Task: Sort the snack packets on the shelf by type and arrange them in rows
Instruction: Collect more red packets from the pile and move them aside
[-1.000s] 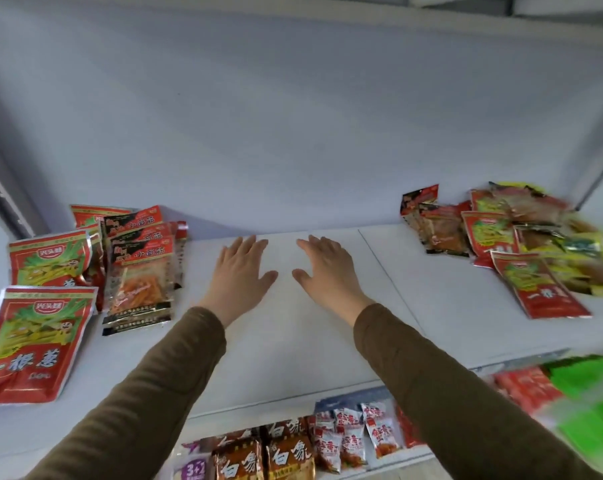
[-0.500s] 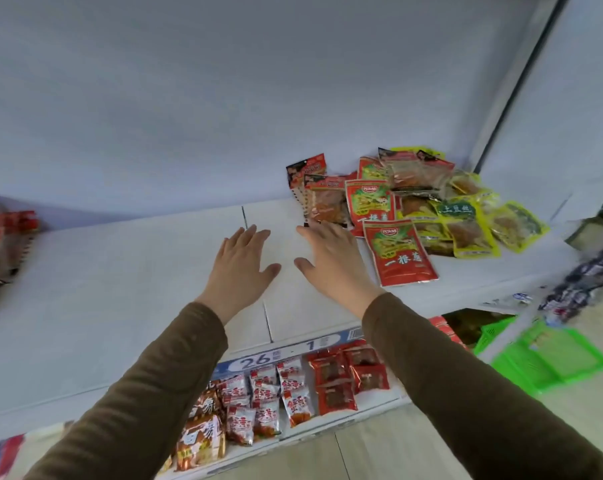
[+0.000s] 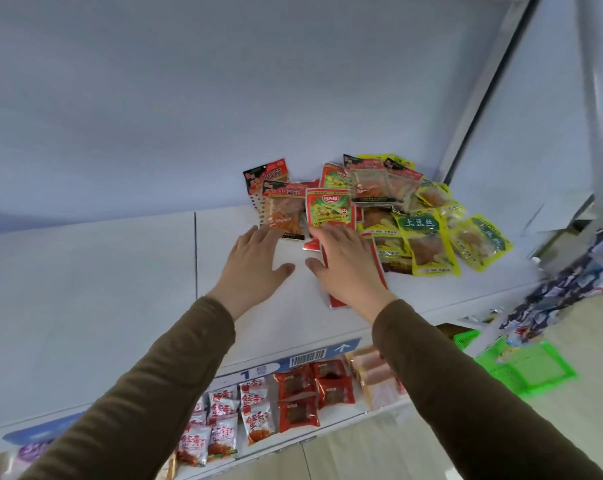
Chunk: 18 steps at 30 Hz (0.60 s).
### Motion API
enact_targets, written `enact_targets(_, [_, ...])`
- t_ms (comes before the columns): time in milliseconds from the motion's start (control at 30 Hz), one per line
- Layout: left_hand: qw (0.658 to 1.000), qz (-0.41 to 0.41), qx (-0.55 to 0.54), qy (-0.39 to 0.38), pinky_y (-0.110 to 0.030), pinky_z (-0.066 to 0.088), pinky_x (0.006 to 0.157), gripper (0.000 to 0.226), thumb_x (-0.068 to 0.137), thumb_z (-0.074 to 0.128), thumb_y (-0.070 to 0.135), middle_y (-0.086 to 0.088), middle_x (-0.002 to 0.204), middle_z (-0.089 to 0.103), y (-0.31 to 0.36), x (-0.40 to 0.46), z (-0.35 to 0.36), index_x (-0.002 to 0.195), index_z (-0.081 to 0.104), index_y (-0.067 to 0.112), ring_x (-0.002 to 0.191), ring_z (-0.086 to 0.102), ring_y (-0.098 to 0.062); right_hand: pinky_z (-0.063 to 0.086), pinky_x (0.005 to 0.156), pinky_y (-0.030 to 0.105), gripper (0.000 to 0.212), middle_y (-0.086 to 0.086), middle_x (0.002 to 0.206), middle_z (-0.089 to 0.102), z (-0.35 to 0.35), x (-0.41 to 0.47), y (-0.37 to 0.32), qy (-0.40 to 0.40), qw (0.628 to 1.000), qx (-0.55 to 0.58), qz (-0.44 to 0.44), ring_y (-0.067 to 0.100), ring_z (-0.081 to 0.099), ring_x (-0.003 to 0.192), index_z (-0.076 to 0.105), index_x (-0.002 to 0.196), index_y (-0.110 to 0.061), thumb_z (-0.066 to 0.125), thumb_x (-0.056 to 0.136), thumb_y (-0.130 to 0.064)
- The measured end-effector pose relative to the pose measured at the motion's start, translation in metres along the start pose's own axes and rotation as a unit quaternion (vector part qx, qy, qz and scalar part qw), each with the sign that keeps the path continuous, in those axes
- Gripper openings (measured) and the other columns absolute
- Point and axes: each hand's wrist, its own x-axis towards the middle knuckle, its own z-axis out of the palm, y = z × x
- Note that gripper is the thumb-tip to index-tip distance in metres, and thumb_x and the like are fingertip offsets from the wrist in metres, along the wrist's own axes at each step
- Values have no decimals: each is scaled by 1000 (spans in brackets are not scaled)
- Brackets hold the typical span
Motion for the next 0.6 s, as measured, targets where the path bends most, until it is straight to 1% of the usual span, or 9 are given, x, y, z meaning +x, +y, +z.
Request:
enact_targets(100, [1000, 2, -12, -8, -44, 26, 123, 72, 96, 64, 48, -3, 164, 36, 16, 12, 12, 157, 35, 22, 152, 29, -29, 26, 119, 49, 56, -2, 153, 45, -3, 4, 23, 7, 1000, -18, 5, 27, 34, 145, 40, 148, -29, 56, 98, -47])
enact_targets(167, [1000, 1, -14, -11, -44, 27, 123, 71, 96, 63, 49, -2, 163, 37, 24, 20, 18, 156, 35, 23, 152, 29, -27, 26, 119, 51, 57, -3, 154, 44, -5, 11, 39, 4, 1000, -13, 6, 27, 33, 145, 40, 149, -28, 56, 98, -47])
enact_targets(300, [1000, -17, -8, -6, -47, 23, 126, 71, 97, 61, 50, -3, 165, 34, 40, 41, 26, 158, 33, 25, 155, 23, -29, 23, 122, 52, 59, -2, 158, 39, -5, 32, 67, -1, 1000, -2, -12, 27, 28, 149, 37, 152, -28, 55, 99, -48])
enact_targets(400, [1000, -24, -11, 6, -49, 22, 126, 70, 97, 62, 49, -1, 163, 37, 58, 62, 36, 157, 35, 25, 153, 26, -28, 21, 122, 51, 60, -1, 160, 37, -5, 46, 93, -1, 999, 13, -35, 27, 26, 150, 36, 153, -29, 55, 99, -48])
enact_targets(500, [998, -60, -3, 19, -49, 24, 124, 72, 97, 64, 48, -2, 164, 37, 78, 84, 50, 158, 34, 24, 152, 27, -29, 20, 122, 51, 61, -2, 161, 36, -6, 61, 126, -8, 997, 14, -72, 25, 26, 150, 35, 153, -30, 55, 99, -50])
enact_targets(600, [995, -89, 8, 38, -47, 21, 124, 74, 97, 64, 46, -7, 166, 30, 101, 104, 67, 159, 31, 23, 154, 22, -32, 17, 123, 49, 61, -2, 162, 34, -12, 76, 163, -18, 995, 29, -91, 25, 22, 151, 34, 155, -29, 54, 100, -49])
